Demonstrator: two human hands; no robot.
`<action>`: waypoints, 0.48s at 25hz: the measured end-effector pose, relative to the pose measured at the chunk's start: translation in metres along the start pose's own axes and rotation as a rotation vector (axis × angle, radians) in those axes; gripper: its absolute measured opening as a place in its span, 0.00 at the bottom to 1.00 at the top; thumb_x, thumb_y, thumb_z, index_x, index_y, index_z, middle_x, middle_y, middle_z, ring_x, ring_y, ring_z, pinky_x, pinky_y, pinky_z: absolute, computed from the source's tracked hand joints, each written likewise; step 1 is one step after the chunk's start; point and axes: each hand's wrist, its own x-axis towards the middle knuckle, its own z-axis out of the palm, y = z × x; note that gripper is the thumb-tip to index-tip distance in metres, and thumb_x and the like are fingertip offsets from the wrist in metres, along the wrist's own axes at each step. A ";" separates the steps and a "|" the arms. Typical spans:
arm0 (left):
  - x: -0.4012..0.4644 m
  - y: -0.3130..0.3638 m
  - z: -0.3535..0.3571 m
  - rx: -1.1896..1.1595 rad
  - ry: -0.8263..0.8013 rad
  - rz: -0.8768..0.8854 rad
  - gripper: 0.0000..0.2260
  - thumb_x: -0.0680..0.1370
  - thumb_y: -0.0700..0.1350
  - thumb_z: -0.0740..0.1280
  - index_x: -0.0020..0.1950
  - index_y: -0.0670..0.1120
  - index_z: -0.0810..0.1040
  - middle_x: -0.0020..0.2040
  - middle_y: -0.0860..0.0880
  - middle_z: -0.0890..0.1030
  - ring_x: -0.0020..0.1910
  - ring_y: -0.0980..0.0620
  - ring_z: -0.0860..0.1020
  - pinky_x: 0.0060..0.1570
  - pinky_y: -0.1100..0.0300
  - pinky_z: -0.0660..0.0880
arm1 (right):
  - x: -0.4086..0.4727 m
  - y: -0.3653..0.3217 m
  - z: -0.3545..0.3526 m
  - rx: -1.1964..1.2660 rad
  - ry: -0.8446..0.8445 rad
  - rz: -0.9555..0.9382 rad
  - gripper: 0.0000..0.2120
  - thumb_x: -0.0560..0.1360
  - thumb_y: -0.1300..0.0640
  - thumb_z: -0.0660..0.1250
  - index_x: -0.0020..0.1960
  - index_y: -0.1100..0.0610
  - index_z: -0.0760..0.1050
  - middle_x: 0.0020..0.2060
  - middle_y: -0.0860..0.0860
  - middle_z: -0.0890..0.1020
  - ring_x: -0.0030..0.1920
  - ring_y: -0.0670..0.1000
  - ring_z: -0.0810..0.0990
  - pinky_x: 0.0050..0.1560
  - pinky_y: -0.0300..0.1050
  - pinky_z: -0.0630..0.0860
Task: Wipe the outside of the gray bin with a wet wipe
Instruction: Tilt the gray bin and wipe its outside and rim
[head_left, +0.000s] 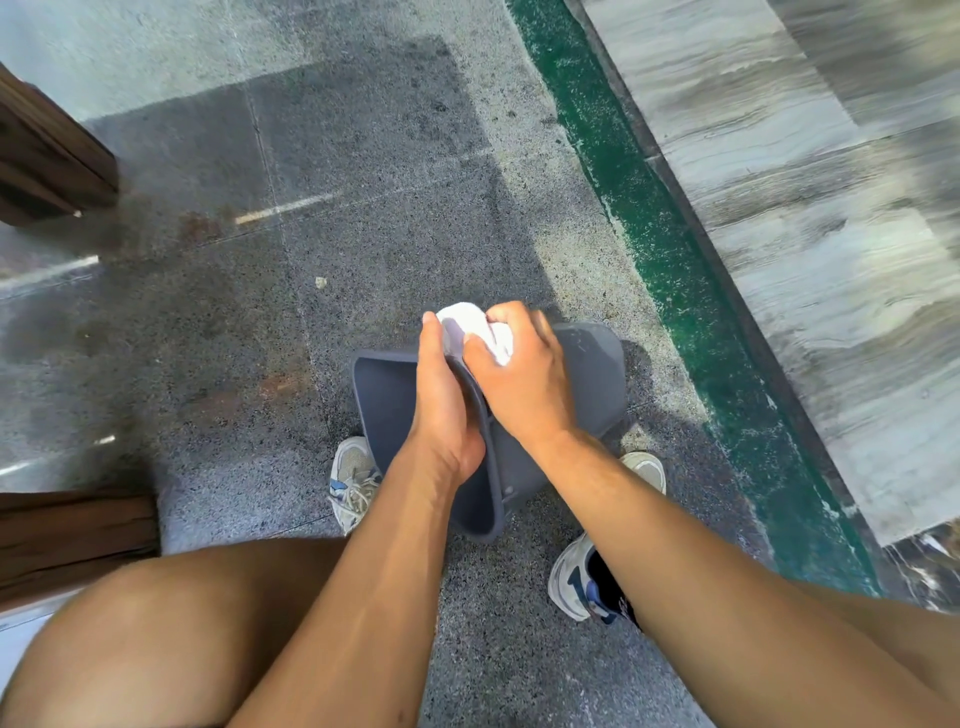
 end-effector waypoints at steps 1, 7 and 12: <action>-0.002 -0.001 -0.001 0.015 0.017 0.001 0.29 0.80 0.67 0.52 0.63 0.46 0.78 0.59 0.40 0.81 0.59 0.44 0.80 0.63 0.50 0.74 | -0.001 -0.001 0.000 -0.028 -0.011 0.006 0.13 0.74 0.47 0.67 0.57 0.49 0.75 0.52 0.51 0.77 0.54 0.58 0.77 0.55 0.54 0.75; -0.008 -0.006 -0.001 0.167 0.166 0.015 0.23 0.82 0.62 0.57 0.54 0.47 0.84 0.52 0.46 0.86 0.53 0.49 0.83 0.55 0.52 0.78 | -0.001 0.008 0.008 -0.131 0.005 0.025 0.13 0.76 0.47 0.66 0.57 0.52 0.75 0.53 0.53 0.76 0.53 0.61 0.77 0.54 0.58 0.75; -0.009 -0.007 -0.006 0.367 0.216 -0.070 0.20 0.70 0.59 0.71 0.55 0.49 0.87 0.51 0.47 0.88 0.54 0.46 0.85 0.60 0.46 0.77 | 0.010 0.031 0.004 -0.212 0.035 0.104 0.14 0.77 0.48 0.66 0.58 0.55 0.74 0.55 0.56 0.77 0.56 0.63 0.76 0.57 0.59 0.71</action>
